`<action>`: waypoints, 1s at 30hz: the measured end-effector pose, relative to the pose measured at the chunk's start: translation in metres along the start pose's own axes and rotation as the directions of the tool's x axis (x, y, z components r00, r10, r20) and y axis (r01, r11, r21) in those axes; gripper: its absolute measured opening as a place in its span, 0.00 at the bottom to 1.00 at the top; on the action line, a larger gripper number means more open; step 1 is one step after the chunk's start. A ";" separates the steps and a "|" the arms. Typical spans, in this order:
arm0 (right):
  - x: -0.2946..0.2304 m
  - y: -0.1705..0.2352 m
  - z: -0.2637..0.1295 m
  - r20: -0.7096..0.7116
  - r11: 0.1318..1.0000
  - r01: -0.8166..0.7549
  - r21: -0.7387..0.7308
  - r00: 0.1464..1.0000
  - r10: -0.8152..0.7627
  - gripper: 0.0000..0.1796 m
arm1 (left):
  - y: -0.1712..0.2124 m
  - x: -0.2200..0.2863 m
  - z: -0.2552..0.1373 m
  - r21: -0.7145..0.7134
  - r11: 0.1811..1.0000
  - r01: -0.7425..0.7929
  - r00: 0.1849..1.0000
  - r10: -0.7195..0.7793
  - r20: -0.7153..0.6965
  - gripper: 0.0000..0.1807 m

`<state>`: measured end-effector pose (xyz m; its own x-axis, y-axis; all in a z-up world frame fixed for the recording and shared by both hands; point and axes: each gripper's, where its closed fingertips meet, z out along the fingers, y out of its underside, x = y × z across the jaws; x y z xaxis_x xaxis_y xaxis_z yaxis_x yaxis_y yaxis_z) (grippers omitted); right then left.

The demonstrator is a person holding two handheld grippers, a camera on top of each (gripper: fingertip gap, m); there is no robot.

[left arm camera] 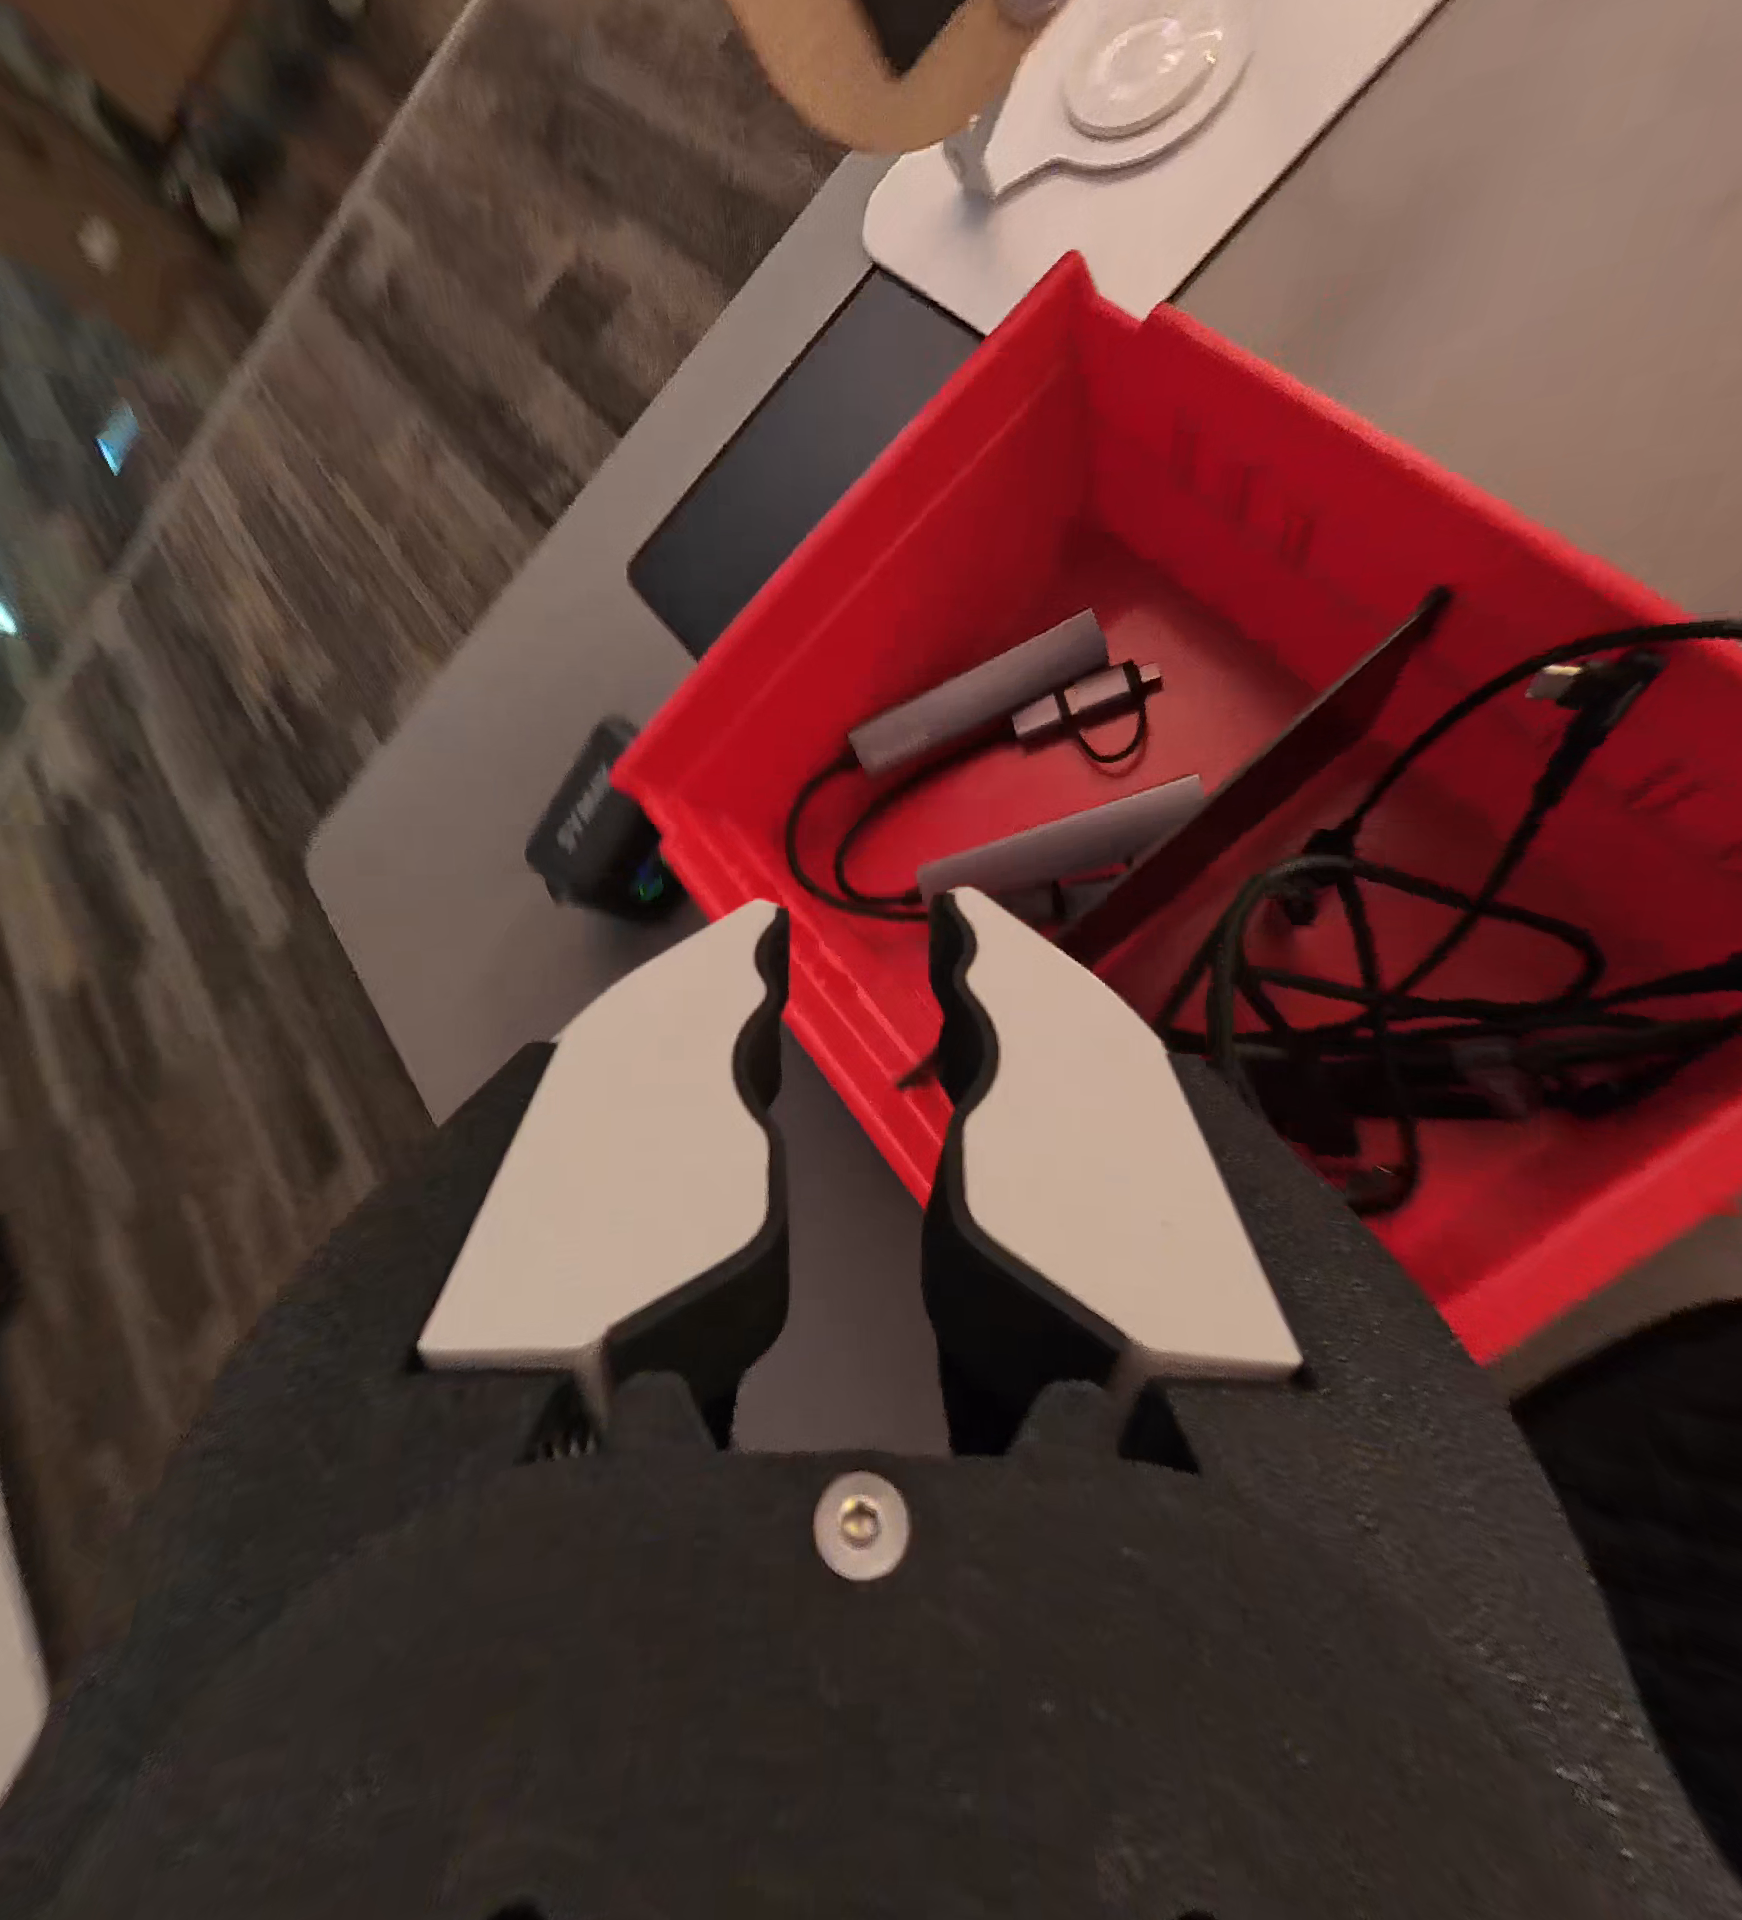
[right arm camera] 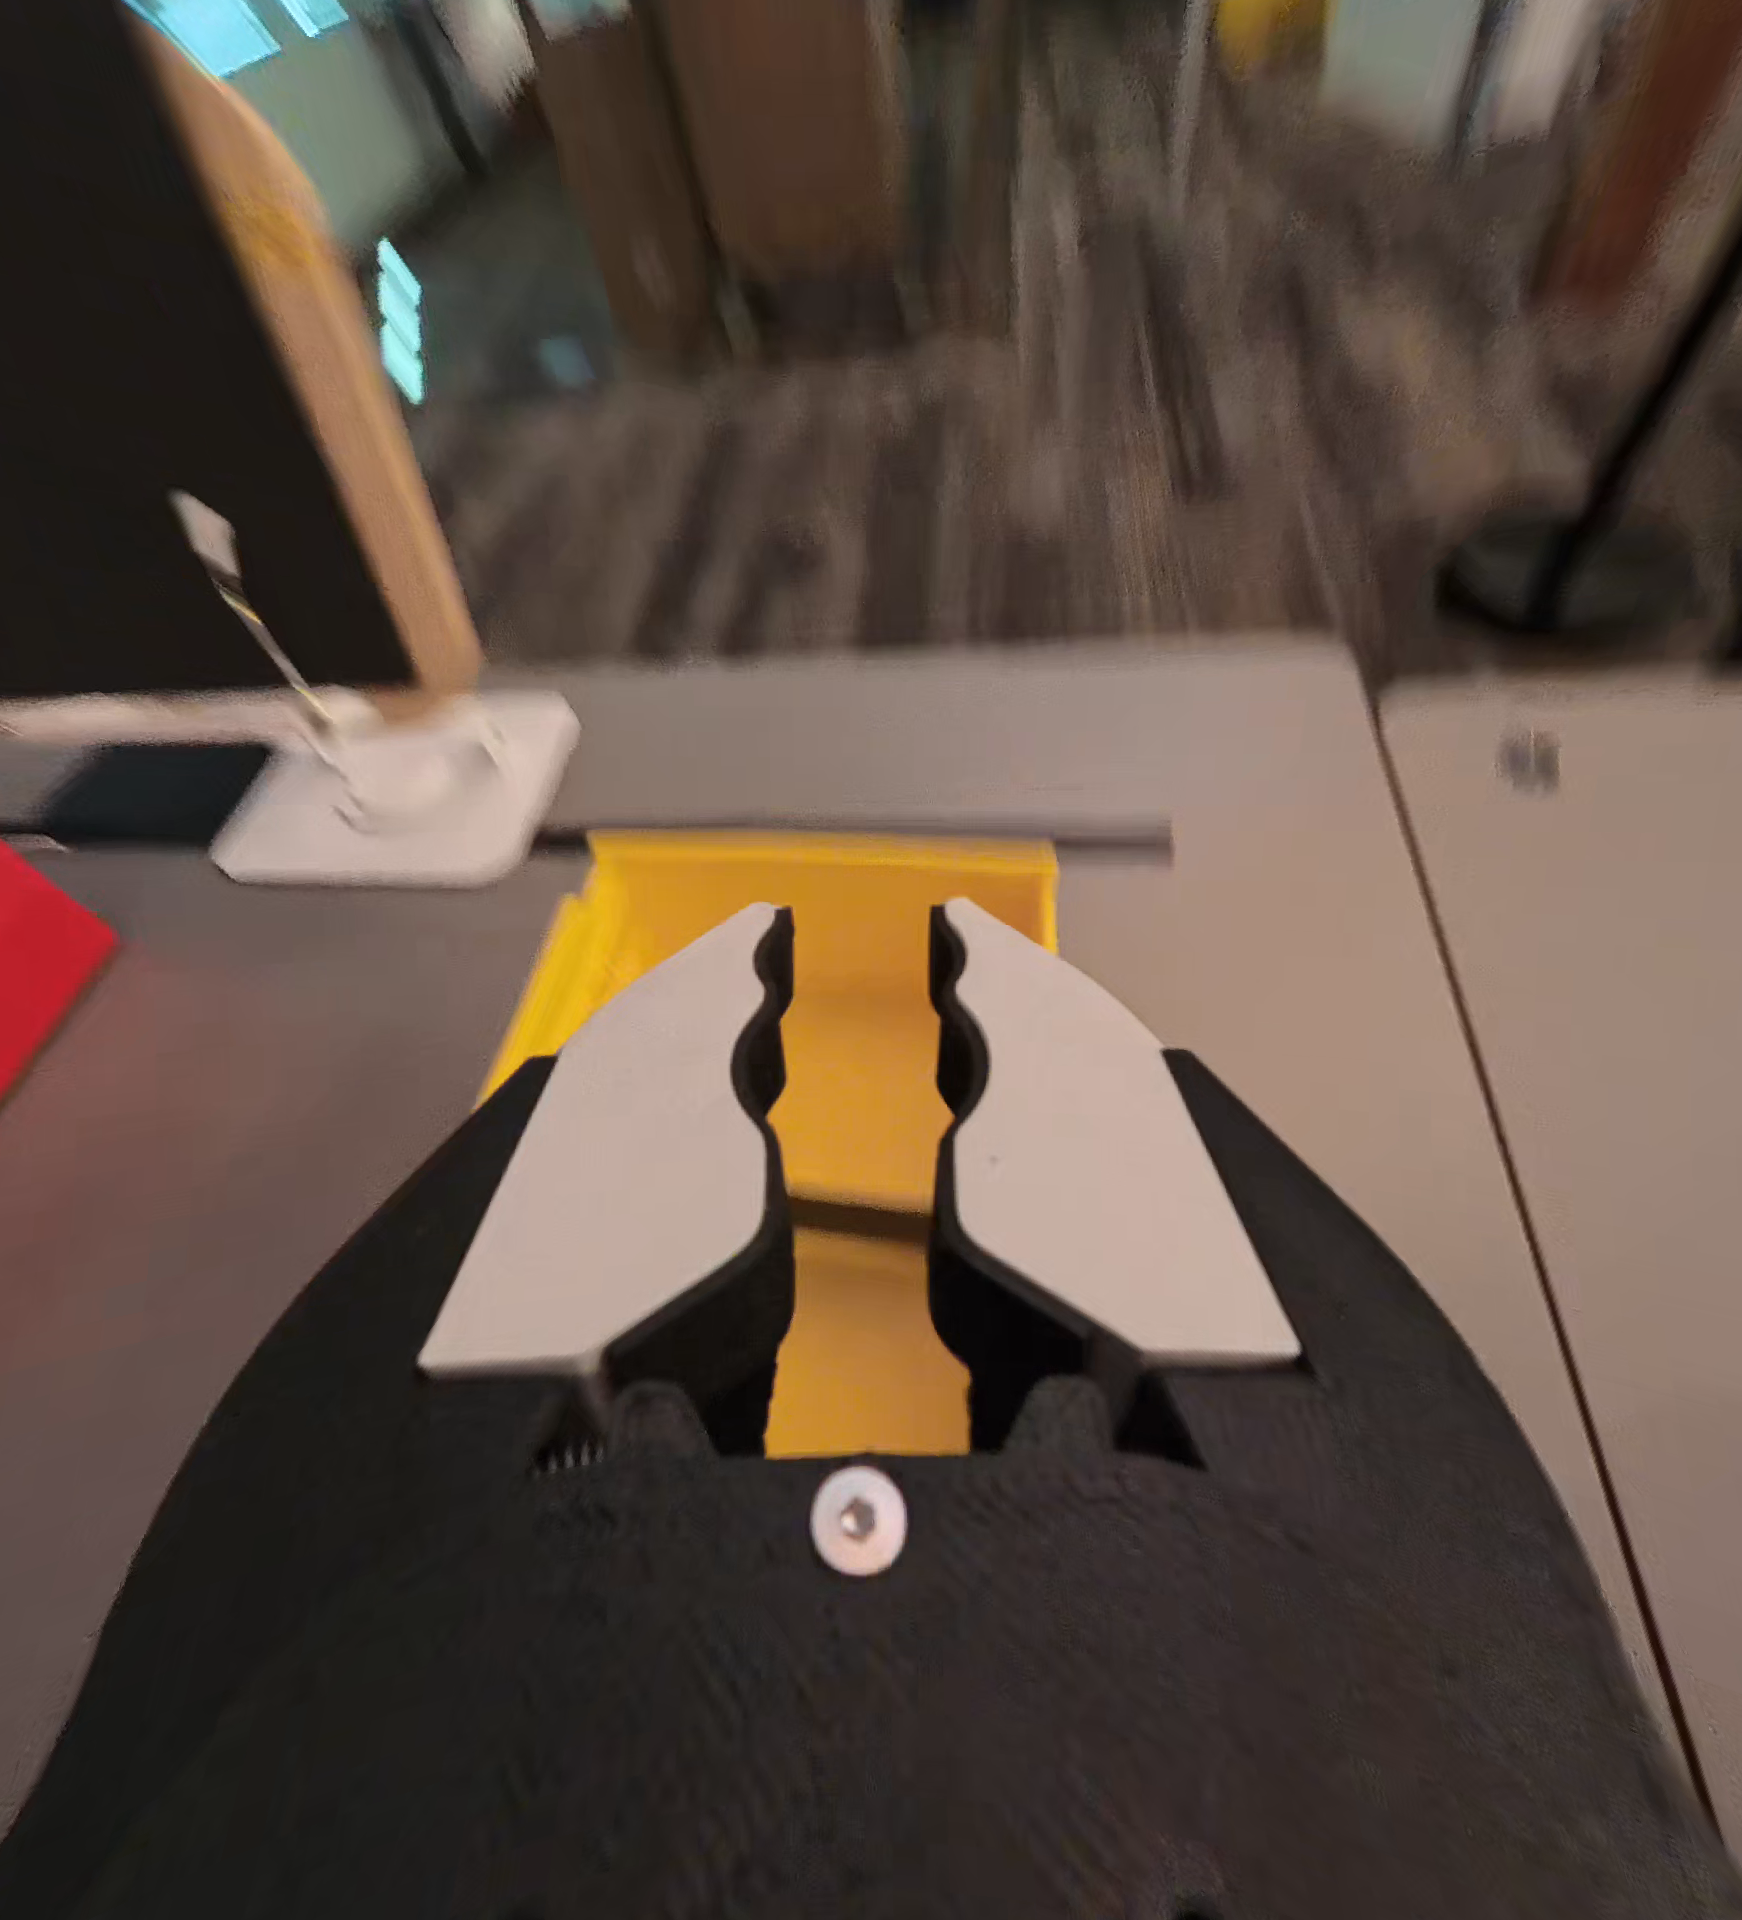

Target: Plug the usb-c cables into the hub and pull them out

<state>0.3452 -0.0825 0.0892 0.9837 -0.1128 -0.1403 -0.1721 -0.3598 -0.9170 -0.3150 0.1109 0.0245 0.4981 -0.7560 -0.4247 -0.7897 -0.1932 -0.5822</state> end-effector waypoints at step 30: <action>-0.129 -0.026 0.024 0.333 0.848 0.244 0.470 0.841 -0.427 0.25 | 0.021 0.047 0.190 -0.129 0.643 -0.755 0.626 0.647 -0.435 0.17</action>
<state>0.2236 -0.0365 0.1219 0.9182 0.3669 0.1490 0.1191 0.1028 -0.9875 -0.2405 0.1905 -0.1397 -0.3550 -0.8703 -0.3414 -0.9301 0.3656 0.0351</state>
